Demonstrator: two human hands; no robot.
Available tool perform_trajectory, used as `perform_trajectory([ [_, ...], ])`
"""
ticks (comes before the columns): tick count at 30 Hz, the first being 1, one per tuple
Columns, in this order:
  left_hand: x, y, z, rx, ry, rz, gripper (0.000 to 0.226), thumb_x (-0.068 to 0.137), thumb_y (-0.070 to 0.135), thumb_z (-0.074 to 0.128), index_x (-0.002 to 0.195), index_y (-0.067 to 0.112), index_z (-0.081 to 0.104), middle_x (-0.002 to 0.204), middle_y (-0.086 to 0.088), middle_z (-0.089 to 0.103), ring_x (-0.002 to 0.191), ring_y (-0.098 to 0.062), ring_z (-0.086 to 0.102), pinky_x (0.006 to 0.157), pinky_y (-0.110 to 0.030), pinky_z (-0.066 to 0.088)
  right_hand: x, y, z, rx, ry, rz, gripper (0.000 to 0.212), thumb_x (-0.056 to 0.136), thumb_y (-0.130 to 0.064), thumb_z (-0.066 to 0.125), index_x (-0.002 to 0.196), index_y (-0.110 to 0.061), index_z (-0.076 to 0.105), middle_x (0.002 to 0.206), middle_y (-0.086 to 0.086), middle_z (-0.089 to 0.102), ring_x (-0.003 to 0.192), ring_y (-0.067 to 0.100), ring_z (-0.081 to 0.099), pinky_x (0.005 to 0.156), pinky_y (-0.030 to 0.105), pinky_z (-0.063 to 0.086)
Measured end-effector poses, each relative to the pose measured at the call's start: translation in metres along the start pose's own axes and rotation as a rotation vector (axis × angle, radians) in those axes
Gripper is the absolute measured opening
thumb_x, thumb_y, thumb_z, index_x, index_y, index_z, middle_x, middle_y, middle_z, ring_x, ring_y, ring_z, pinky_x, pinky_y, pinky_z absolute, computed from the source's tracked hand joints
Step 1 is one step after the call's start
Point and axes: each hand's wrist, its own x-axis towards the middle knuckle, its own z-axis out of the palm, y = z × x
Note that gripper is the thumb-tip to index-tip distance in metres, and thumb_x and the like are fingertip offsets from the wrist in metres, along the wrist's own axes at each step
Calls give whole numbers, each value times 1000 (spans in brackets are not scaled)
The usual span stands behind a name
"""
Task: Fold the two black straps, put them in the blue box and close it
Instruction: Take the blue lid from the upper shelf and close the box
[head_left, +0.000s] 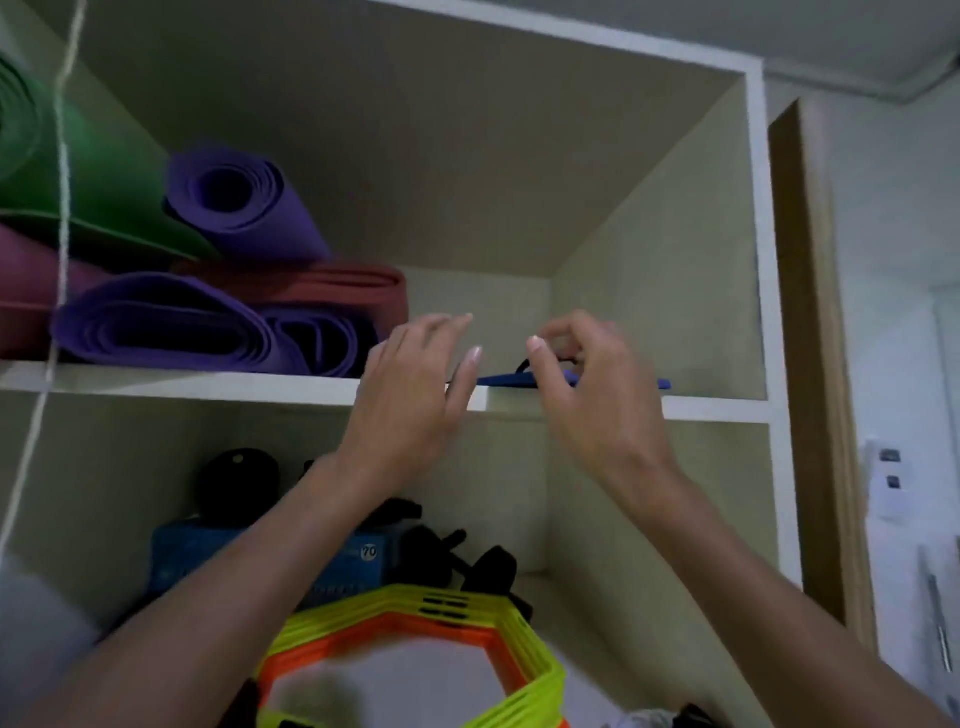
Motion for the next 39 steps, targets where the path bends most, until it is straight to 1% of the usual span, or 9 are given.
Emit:
perform_trajectory([
  [6, 75, -7, 39, 65, -219, -124, 44, 100, 42, 30, 132, 18, 50, 134, -8, 50, 122, -28, 46, 98, -45, 34, 63, 26, 15, -206, -329, 54, 40, 99, -45, 41, 122, -20, 61, 109, 5, 68, 101, 25, 61, 90, 44, 50],
  [11, 94, -10, 72, 98, -378, -193, 46, 100, 43, 31, 127, 13, 52, 131, -13, 50, 117, -31, 50, 95, -45, 38, 67, 64, 6, -133, -559, 158, 47, 101, -47, 39, 62, -23, 52, 57, -3, 44, 52, 17, 42, 52, 30, 31],
  [16, 105, -10, 96, 3, -476, -229, 59, 94, 51, 46, 138, 13, 43, 142, -11, 43, 125, -28, 48, 103, -44, 41, 84, 95, -18, -17, -525, 236, 34, 90, -54, 57, 105, -26, 68, 85, -7, 66, 81, 7, 60, 63, 22, 40],
  [20, 118, -7, 106, -10, -469, -180, 65, 85, 57, 57, 134, 16, 47, 139, -9, 49, 125, -25, 48, 102, -42, 42, 103, 121, -36, -65, -586, 302, 42, 86, -47, 68, 121, -26, 62, 93, 4, 73, 90, 17, 66, 88, 37, 53],
  [24, 132, 10, 121, -38, -590, -198, 81, 81, 63, 59, 141, 12, 39, 143, -12, 47, 129, -28, 46, 104, -38, 39, 112, 135, -42, -103, -642, 362, 49, 86, -37, 71, 128, -18, 57, 83, 7, 70, 72, 15, 62, 74, 30, 53],
  [29, 126, 25, 150, -59, -748, -257, 87, 80, 72, 51, 139, 9, 41, 137, -12, 53, 122, -30, 52, 101, -37, 40, 106, 151, -17, -381, -558, 326, 43, 86, -46, 67, 120, -22, 59, 104, 6, 64, 88, 19, 63, 75, 32, 51],
  [32, 112, 22, 158, 38, -655, -181, 80, 79, 76, 42, 132, 17, 50, 138, -12, 51, 125, -29, 46, 107, -41, 36, 91, 176, 3, -387, -430, 292, 34, 90, -45, 56, 116, -23, 60, 117, 10, 61, 105, 30, 58, 91, 43, 49],
  [35, 97, 24, 159, 217, -455, -23, 56, 100, 44, 28, 140, 7, 39, 154, -21, 26, 144, -30, 18, 118, -43, 11, 67, 187, 14, -266, -267, 237, 34, 100, -29, 41, 126, -13, 55, 130, 13, 58, 125, 34, 49, 101, 46, 42],
  [39, 62, 31, 143, 272, -289, 39, 53, 103, 30, 26, 148, 2, 22, 159, -19, 12, 148, -29, 6, 121, -42, 6, 32, 175, 19, -194, -177, 214, 45, 106, -19, 31, 151, -17, 32, 161, 9, 20, 151, 21, 8, 120, 37, 12],
])
